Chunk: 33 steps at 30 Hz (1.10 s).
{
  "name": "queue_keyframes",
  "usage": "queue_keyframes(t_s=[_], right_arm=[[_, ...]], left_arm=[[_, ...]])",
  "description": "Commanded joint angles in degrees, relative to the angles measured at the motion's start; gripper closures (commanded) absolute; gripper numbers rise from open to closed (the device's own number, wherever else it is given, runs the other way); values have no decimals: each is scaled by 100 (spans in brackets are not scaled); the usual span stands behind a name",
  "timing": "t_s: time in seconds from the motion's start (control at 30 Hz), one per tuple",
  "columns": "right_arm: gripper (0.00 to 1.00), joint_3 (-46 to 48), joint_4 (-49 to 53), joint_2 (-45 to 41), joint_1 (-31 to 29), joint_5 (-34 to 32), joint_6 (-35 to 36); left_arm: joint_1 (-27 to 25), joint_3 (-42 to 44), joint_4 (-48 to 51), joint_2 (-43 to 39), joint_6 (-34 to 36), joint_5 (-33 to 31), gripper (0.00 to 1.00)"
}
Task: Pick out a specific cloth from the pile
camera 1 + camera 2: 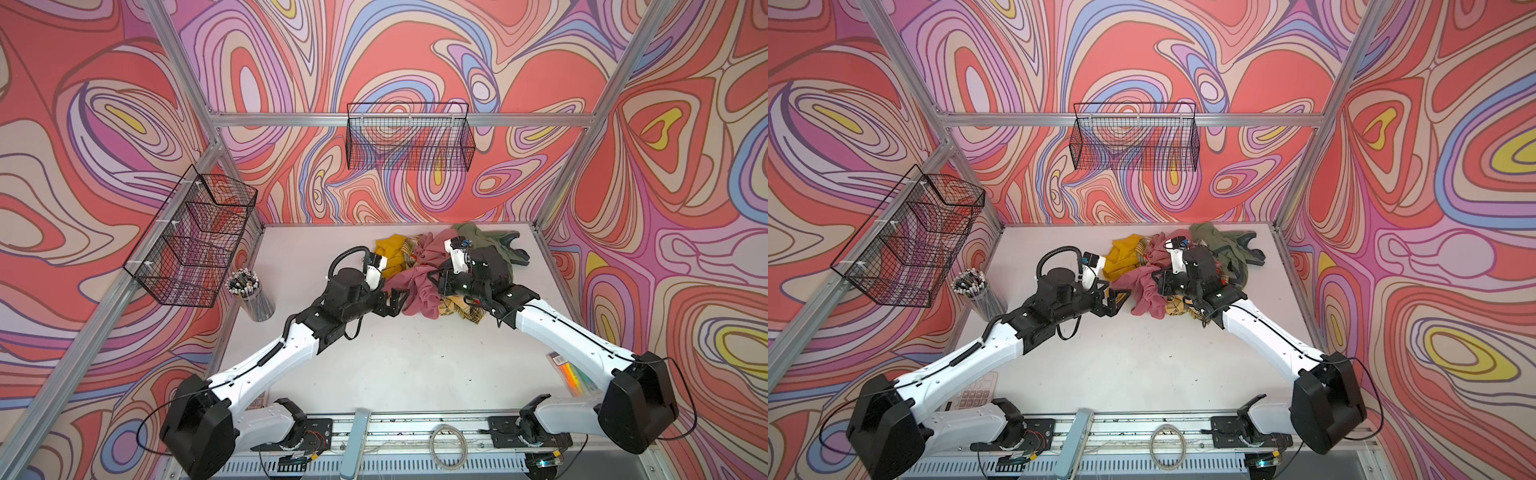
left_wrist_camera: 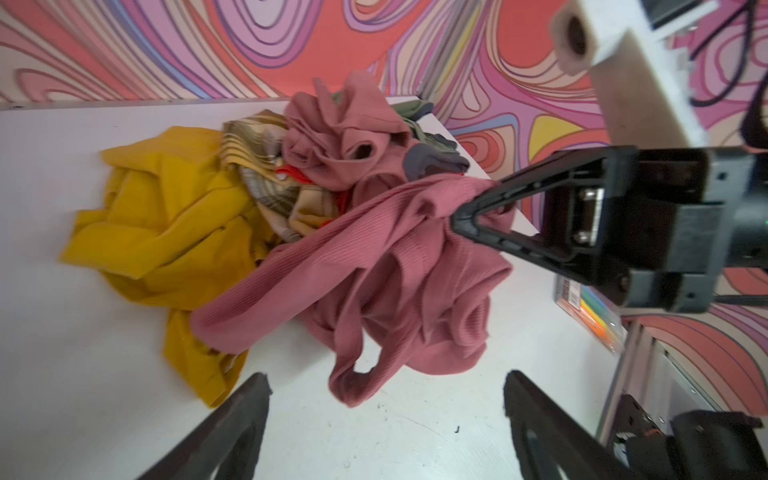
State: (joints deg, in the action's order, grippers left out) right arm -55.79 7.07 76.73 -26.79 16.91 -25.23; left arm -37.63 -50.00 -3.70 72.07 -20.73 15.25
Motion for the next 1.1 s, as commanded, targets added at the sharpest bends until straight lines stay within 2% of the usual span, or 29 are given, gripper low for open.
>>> queue_keyframes(t_s=[0.0,0.13,0.37,0.5,0.57,0.63,0.7,0.77,0.83,0.9,0.97,1.0,1.07], right_arm=[[100,130,-627,-3,212,208,-265],[100,276,-812,-35,371,361,-397],[100,422,-932,-40,437,467,-505],[100,542,-997,-85,486,502,-583],[100,586,-1002,-114,525,515,-609],[100,636,-989,-154,582,524,-621],[100,681,-968,-204,645,501,-612],[100,725,-928,-252,724,459,-612],[86,777,-891,-326,795,420,-609],[59,820,-814,-414,857,344,-572],[44,834,-739,-502,910,228,-506],[28,862,-702,-555,935,149,-474],[6,894,-612,-658,975,-15,-398]], left_arm=[[-265,-331,-138,475,122,514,14],[-489,-682,-73,1064,25,399,21],[-730,-1341,175,1829,-216,-151,23],[-746,-1652,214,2135,-355,-340,33],[-764,-1807,297,2228,-328,-380,47],[-794,-1971,456,2278,-268,-419,70],[-805,-2076,596,2270,-206,-424,89],[-811,-2127,711,2218,-155,-441,100],[-815,-2129,820,2121,-126,-505,100],[-825,-2128,919,1981,-107,-583,100],[-825,-2166,1066,1816,-82,-686,100],[-825,-2200,1145,1725,-66,-736,100],[-825,-2309,1346,1569,-30,-822,100]])
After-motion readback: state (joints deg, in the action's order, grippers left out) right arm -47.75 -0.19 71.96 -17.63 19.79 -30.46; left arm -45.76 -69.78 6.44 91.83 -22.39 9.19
